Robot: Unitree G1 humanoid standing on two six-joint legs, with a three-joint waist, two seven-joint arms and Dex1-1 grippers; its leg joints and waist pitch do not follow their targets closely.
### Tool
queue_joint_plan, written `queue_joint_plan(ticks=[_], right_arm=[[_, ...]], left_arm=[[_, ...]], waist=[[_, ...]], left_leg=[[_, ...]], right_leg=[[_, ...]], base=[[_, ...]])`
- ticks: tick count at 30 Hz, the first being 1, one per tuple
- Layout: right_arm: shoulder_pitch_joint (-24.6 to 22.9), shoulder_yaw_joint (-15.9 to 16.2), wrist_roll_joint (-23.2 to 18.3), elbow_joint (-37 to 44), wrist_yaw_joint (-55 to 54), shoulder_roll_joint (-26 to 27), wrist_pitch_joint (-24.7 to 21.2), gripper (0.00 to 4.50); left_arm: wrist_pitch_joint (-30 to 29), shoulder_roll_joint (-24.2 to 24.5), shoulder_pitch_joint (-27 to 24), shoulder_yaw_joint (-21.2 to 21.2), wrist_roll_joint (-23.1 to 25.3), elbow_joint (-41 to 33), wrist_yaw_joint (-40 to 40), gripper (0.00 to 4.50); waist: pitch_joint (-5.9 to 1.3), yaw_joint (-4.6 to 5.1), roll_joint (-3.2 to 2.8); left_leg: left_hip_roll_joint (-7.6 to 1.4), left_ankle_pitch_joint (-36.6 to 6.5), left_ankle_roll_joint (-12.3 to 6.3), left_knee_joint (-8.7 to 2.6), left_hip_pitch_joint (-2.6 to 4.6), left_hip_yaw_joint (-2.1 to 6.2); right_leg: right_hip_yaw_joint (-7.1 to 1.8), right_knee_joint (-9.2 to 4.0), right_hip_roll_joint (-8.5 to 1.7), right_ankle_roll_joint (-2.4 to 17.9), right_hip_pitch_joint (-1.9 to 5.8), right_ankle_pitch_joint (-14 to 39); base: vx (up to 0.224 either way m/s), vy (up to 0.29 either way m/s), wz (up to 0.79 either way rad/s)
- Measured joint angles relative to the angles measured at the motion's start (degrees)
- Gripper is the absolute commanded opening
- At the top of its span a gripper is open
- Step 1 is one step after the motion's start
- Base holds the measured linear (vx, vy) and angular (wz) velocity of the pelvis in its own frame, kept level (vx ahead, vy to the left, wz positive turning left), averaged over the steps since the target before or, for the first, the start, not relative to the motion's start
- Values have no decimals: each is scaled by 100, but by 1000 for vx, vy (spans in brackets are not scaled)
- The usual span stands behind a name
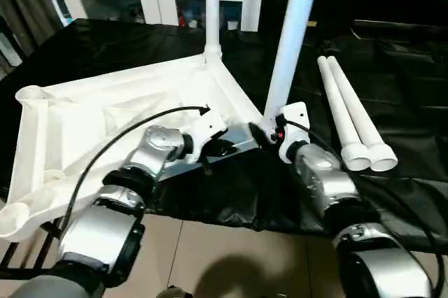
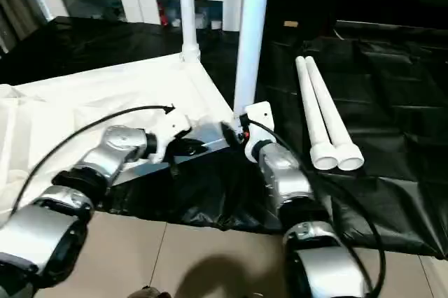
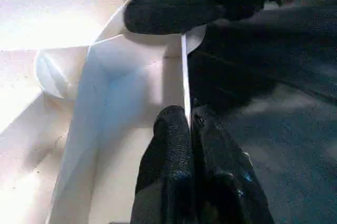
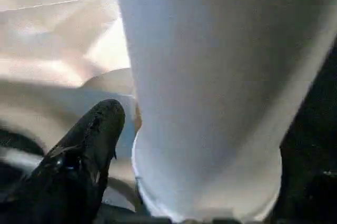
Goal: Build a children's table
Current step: Rotate leg to tighten
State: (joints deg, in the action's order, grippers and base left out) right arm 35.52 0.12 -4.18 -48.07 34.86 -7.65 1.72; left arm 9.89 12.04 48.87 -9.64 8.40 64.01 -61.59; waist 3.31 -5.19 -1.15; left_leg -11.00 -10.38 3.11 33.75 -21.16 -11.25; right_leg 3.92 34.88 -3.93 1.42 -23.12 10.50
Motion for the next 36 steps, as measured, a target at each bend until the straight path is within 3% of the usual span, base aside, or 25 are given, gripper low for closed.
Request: queue_joint_plan(ticks=[10,11,15,16,18,29,36], right_arm=[[-281,714,-145,739,2683,-884,-167,392],[-281,770,-149,771,2857,-935,-184,366],[-280,877,-180,852,3273,-1032,-314,354],[-279,883,-205,857,3370,-1036,-357,325],[-279,889,-224,858,3432,-1038,-378,315],[-458,843,-235,1168,3169,-920,-633,281],[-353,125,-45,675,618,-214,-544,279]], left_arm=[[186,478,-161,-30,-260,-132,-1594,0],[186,506,-170,-31,-263,-131,-1692,0],[204,580,-172,-45,-264,-131,-1997,0],[205,605,-172,-55,-265,-131,-2069,0],[205,627,-172,-78,-277,-131,-2144,0],[141,633,-173,-78,-280,-126,-2035,0],[-230,134,-16,-20,-96,-11,-477,0]], waist=[[6,-19,7],[7,-28,9],[7,-62,10],[7,-64,10],[8,-71,10],[8,-119,11],[4,-42,18]], left_leg=[[-1,-2,0,9,-7,-4],[-1,-2,0,9,-8,-4],[0,-3,1,10,-8,-9],[0,-3,1,10,-8,-10],[0,-3,1,10,-9,-11],[0,-3,1,13,-5,-12],[9,-3,4,12,14,-14]], right_leg=[[3,3,-6,0,-3,0],[5,3,-6,0,-3,0],[6,3,-13,0,-3,0],[6,3,-13,0,-3,0],[6,3,-16,0,-3,0],[7,9,-17,0,-2,0],[6,14,-30,-2,12,-2]], base=[[0,0,0],[0,0,0],[0,0,0],[0,0,0],[0,0,0],[0,0,0],[0,0,0]])
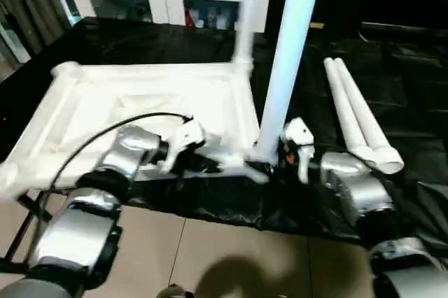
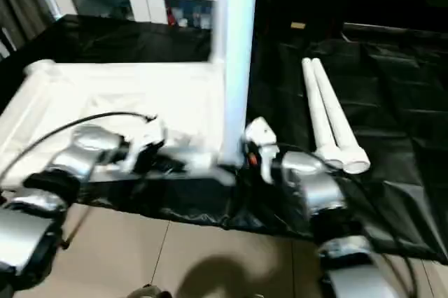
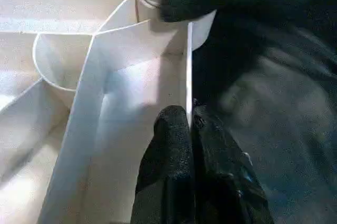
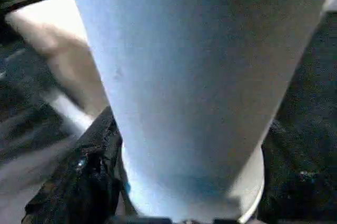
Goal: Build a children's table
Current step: Rotate leg to tighten
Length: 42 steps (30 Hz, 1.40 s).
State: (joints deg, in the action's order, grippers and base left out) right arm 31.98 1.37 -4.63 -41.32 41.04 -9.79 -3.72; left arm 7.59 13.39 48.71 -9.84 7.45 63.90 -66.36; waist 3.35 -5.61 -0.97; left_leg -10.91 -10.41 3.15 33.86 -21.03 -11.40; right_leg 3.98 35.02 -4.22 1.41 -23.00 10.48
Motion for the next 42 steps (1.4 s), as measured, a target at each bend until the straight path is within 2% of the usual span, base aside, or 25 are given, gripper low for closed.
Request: queue_joint_plan(ticks=[4,7,8,11,13,15,20,25,28,29,32,33,40,42], right_arm=[[283,-322,87,-415,-1614,423,69,279],[328,-367,119,-533,-2059,519,221,279],[328,-370,140,-560,-2101,533,281,334],[326,-382,201,-662,-2086,577,498,354],[326,-386,200,-691,-1969,548,566,384],[327,-351,203,-720,-1742,480,624,397],[327,-105,201,-726,-647,67,703,397],[176,249,13,-354,1243,-478,628,397],[111,406,-83,-148,1968,-664,487,397],[105,454,-114,-91,2159,-718,423,381],[48,607,-184,88,2685,-848,258,381],[48,626,-193,121,2811,-864,203,368],[-44,771,-302,431,3254,-930,-112,300],[-67,794,-326,491,3255,-914,-171,295]], left_arm=[[-249,-405,145,79,50,146,911,0],[-258,-507,166,79,92,158,1153,0],[-257,-512,168,80,93,158,1163,0],[-244,-509,170,83,101,157,1171,0],[-219,-492,169,83,101,157,1142,0],[-206,-477,169,88,101,156,1080,0],[-16,-316,143,88,82,155,628,0],[104,-26,33,64,-91,33,-497,0],[133,99,-22,63,-127,-9,-919,0],[135,128,-34,59,-142,-18,-1037,0],[167,231,-71,31,-162,-19,-1402,0],[175,257,-77,26,-164,-19,-1488,0],[225,421,-95,-62,-173,-65,-1971,0],[239,438,-95,-68,-173,-68,-1998,0]], waist=[[-1,17,-3],[-6,14,-14],[-7,14,-16],[-6,25,-17],[-4,32,-18],[-4,32,-19],[-3,45,-20],[-1,14,-20],[-1,9,-21],[-1,6,-21],[0,-16,-21],[0,-24,-21],[1,-86,-19],[1,-94,-19]], left_leg=[[6,0,0,-2,-1,-1],[12,0,-1,-7,-5,-3],[13,0,-2,-8,-6,-3],[13,1,-3,-7,-9,-3],[13,1,-4,-7,-10,-3],[12,2,-5,-8,-12,-2],[8,5,-11,-6,-24,-3],[3,11,-41,0,-38,-3],[3,13,-49,7,-40,-6],[3,11,-45,8,-39,-6],[2,3,-32,9,-38,-6],[1,0,-28,9,-38,-6],[0,0,-27,9,-38,-6],[1,0,-27,9,-38,-7]], right_leg=[[-1,-2,-7,0,8,-1],[-2,-6,-12,-4,13,2],[-2,-6,-13,-4,12,2],[-2,-6,-13,-4,10,2],[-1,-6,-14,-4,9,2],[0,-6,-14,-4,7,2],[3,-7,-10,-10,-5,6],[7,-8,-10,-13,-12,13],[6,-8,-12,-12,-12,13],[6,-7,-12,-12,-11,13],[7,-6,-12,-13,-11,12],[7,-4,-12,-13,-11,12],[7,-5,-12,-12,-10,13],[7,-6,-12,-12,-10,13]], base=[[0,0,0],[0,0,0],[0,0,0],[0,0,0],[0,0,0],[0,0,0],[0,0,0],[0,0,0],[0,0,0],[0,0,0],[0,0,0],[0,0,0],[0,0,0],[0,0,0]])
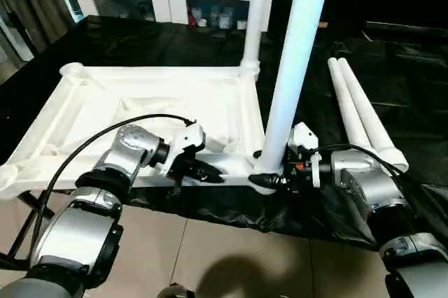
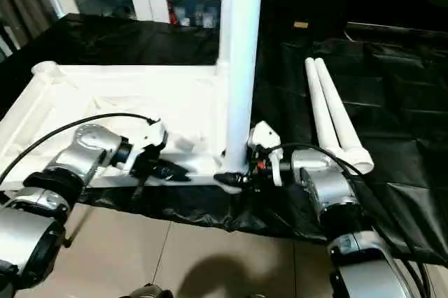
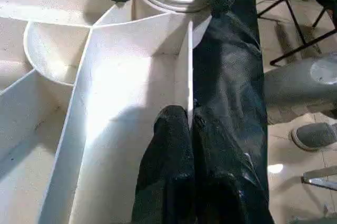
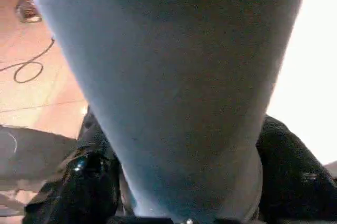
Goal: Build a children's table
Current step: Rotate leg to tighten
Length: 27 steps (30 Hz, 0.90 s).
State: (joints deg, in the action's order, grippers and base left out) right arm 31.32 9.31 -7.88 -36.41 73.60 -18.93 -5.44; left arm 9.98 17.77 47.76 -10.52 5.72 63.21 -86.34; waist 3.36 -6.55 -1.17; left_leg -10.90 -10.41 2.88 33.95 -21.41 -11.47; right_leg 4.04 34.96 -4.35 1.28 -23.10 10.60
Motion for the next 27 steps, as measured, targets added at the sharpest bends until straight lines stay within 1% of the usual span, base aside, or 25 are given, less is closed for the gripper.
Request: queue_joint_plan(ticks=[3,6,7,11,15,17,19,21,22,23,25,27], right_arm=[[-70,-20,-4,101,-58,25,-48,280],[-196,-145,14,128,-428,156,27,278],[-199,-325,83,7,-1061,369,134,277],[-159,-623,165,-252,-2358,674,296,277],[103,-1051,307,-676,-4331,1255,409,276],[201,-1164,336,-828,-4973,1399,482,276],[297,-1201,404,-994,-5442,1504,620,276],[297,-1213,419,-1055,-5557,1534,752,276],[296,-1213,426,-1093,-5559,1532,831,331],[296,-1213,442,-1111,-5559,1530,862,345],[296,-1207,540,-1160,-5515,1524,946,355],[296,-1186,540,-1191,-5342,1460,992,379]], left_arm=[[0,-3,-4,1,6,-5,20,0],[0,-9,-14,4,46,0,212,0],[-4,-30,-9,34,79,5,604,0],[-110,-261,55,66,165,60,1392,0],[-400,-652,202,166,195,203,2390,0],[-478,-824,240,180,201,226,2733,0],[-502,-932,256,180,215,234,2989,0],[-502,-961,258,181,217,234,3037,0],[-502,-968,258,182,217,234,3038,0],[-502,-969,259,182,217,233,3038,0],[-501,-975,261,179,221,232,3042,0],[-495,-975,261,178,222,232,3028,0]], waist=[[0,-7,0],[0,-1,2],[-1,18,7],[-2,79,8],[0,125,5],[-1,129,3],[-12,128,-21],[-15,120,-33],[-16,118,-38],[-15,118,-41],[-14,118,-43],[-11,119,-46]], left_leg=[[0,0,0,0,0,-1],[-1,0,1,0,4,-1],[-1,0,3,0,10,0],[1,0,5,-3,28,-1],[5,1,7,-9,30,-1],[10,1,7,-10,29,-1],[13,1,6,-12,26,-1],[14,1,5,-15,24,-1],[14,1,4,-15,23,-1],[14,1,4,-14,23,-1],[14,1,4,-13,21,-1],[15,1,4,-13,20,-1]], right_leg=[[0,-1,0,0,0,0],[0,3,0,0,1,0],[0,7,0,1,3,-2],[-3,5,-1,1,17,-4],[-6,4,-2,0,19,-4],[-9,4,-4,0,22,-4],[-10,1,-6,-4,22,-2],[-10,-1,-6,-11,22,3],[-10,-1,-6,-13,22,4],[-10,-1,-7,-13,22,4],[-10,-1,-7,-13,22,4],[-10,-1,-9,-13,22,4]], base=[[0,0,0],[0,0,0],[0,0,0],[0,0,0],[0,0,0],[0,0,0],[0,0,0],[0,0,0],[0,0,0],[0,0,0],[0,0,0],[0,0,0]])
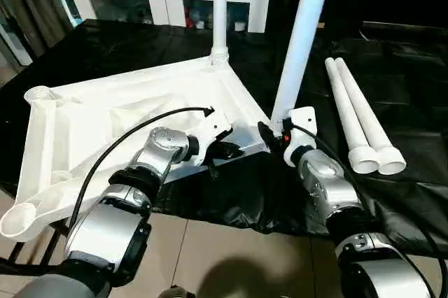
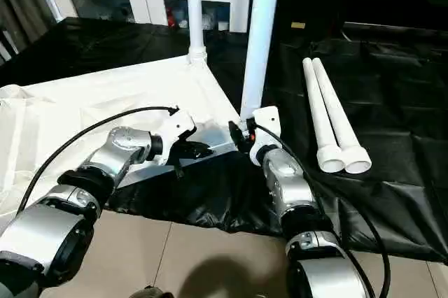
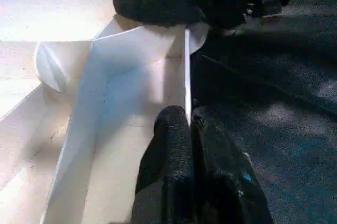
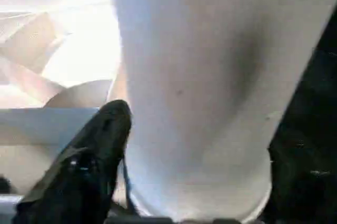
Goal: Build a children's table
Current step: Rotate leg to tighten
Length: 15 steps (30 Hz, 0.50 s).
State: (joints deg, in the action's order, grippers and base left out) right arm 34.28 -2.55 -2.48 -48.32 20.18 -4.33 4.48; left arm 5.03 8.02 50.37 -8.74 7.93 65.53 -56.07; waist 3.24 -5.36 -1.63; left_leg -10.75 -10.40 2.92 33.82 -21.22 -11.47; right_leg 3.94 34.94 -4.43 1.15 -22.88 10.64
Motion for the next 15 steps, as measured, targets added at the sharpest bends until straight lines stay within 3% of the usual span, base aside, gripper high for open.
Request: queue_joint_plan(ticks=[4,11,15], right_arm=[[-2,144,-8,-10,576,-229,53,394],[-251,580,-186,441,2838,-938,83,394],[-365,767,-384,766,3725,-1203,-146,394]], left_arm=[[40,47,-1,-3,-5,-7,-156,0],[271,409,-92,-34,-144,-70,-1403,0],[294,544,-115,-42,-185,-76,-1883,0]], waist=[[2,3,-3],[5,-15,-1],[9,-24,3]], left_leg=[[-1,0,0,0,-5,0],[-8,7,-23,8,-28,0],[-8,5,-22,14,-31,0]], right_leg=[[2,0,0,-1,-3,1],[9,-1,2,-5,-20,5],[9,-1,2,-5,-21,5]], base=[[0,0,0],[0,0,0],[0,0,0]])
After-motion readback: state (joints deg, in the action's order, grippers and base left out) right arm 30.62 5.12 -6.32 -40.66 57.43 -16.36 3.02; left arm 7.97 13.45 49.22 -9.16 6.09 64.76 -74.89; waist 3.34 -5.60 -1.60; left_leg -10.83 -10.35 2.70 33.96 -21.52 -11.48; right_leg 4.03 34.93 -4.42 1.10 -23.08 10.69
